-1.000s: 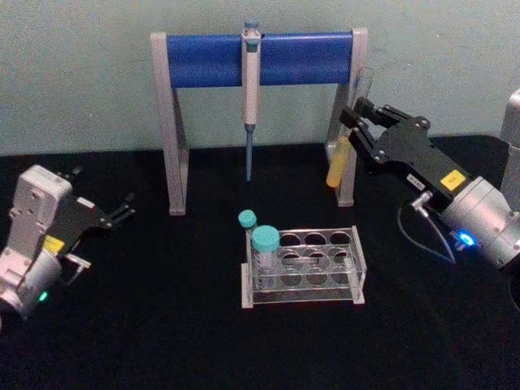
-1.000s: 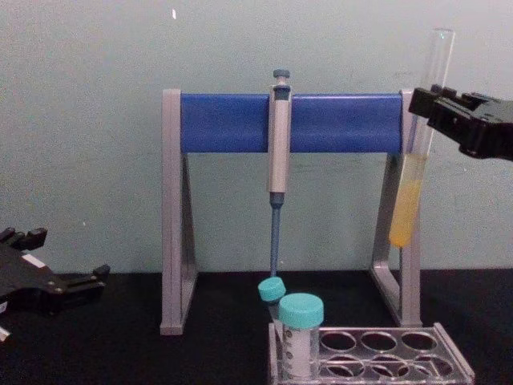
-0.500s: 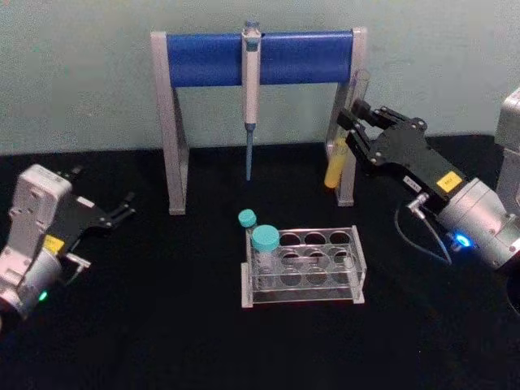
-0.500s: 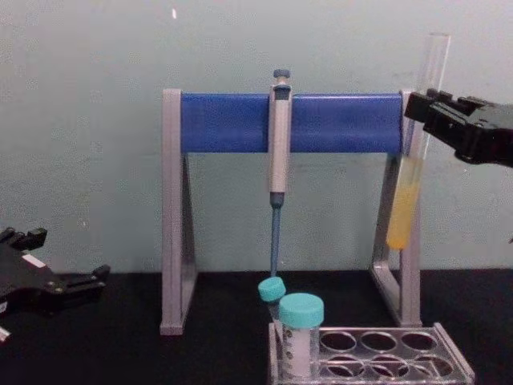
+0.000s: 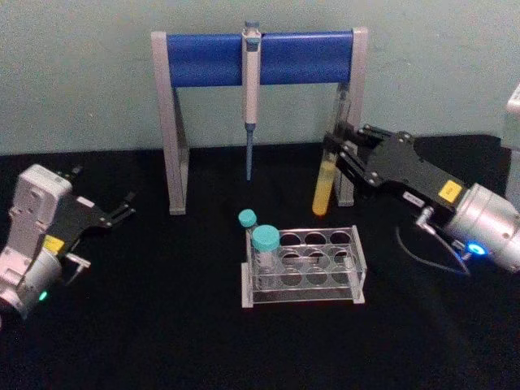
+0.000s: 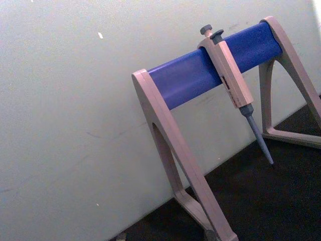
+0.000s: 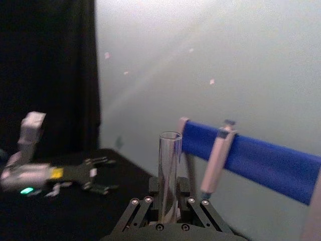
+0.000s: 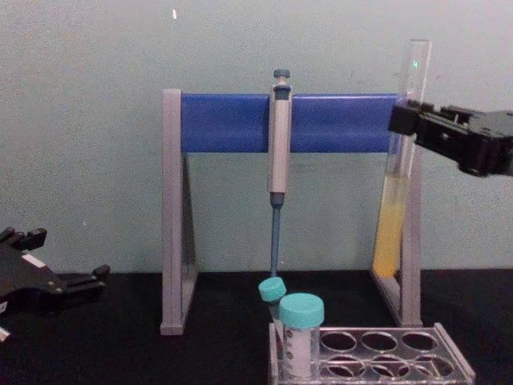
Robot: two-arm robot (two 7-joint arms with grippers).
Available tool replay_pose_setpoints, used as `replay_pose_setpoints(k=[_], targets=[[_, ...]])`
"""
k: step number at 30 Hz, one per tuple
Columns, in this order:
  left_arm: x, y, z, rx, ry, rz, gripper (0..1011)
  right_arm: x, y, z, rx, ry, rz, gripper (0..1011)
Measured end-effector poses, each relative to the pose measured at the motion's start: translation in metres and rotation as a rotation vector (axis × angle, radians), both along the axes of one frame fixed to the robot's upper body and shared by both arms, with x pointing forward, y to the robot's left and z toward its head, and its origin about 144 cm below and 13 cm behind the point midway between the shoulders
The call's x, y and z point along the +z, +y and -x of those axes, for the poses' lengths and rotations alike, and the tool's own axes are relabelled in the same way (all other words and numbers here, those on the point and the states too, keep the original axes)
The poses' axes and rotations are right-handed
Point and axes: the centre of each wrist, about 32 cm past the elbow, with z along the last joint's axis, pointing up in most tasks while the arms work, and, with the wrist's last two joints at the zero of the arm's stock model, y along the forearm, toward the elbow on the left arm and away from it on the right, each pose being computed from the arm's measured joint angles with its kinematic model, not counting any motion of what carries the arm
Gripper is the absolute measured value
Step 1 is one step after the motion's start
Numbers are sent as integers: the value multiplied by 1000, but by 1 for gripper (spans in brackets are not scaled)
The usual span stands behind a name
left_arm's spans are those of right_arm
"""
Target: Pick up the test tube from the test tube rack, shake it, then place it back into the test tube rack.
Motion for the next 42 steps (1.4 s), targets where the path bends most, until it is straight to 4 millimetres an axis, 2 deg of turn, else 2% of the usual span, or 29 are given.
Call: replay_pose_setpoints(k=[4,10,14,18,26,32,36,42], targets=[[0,0,0,0,0,0,1001,6,-15,3,68,24,35,228],[0,0,0,0,0,0,1001,10,-32,9,73,26,89,228],[0,0,0,0,0,0,1002,9,-44,14,-10,4,156,228],[0,0,0,0,0,0,1001,8,-47,14,-92,-26,188,228],[0,0,0,0,0,0,1001,3,-35,6,-224,-84,175,228],[0,0,0,0,0,0,1001,-3,-16,-5,-266,-77,97,228],[0,0,0,0,0,0,1001,-6,-4,-11,-246,-49,44,228],[0,0,0,0,0,0,1001,-6,2,-15,-156,9,-13,228]])
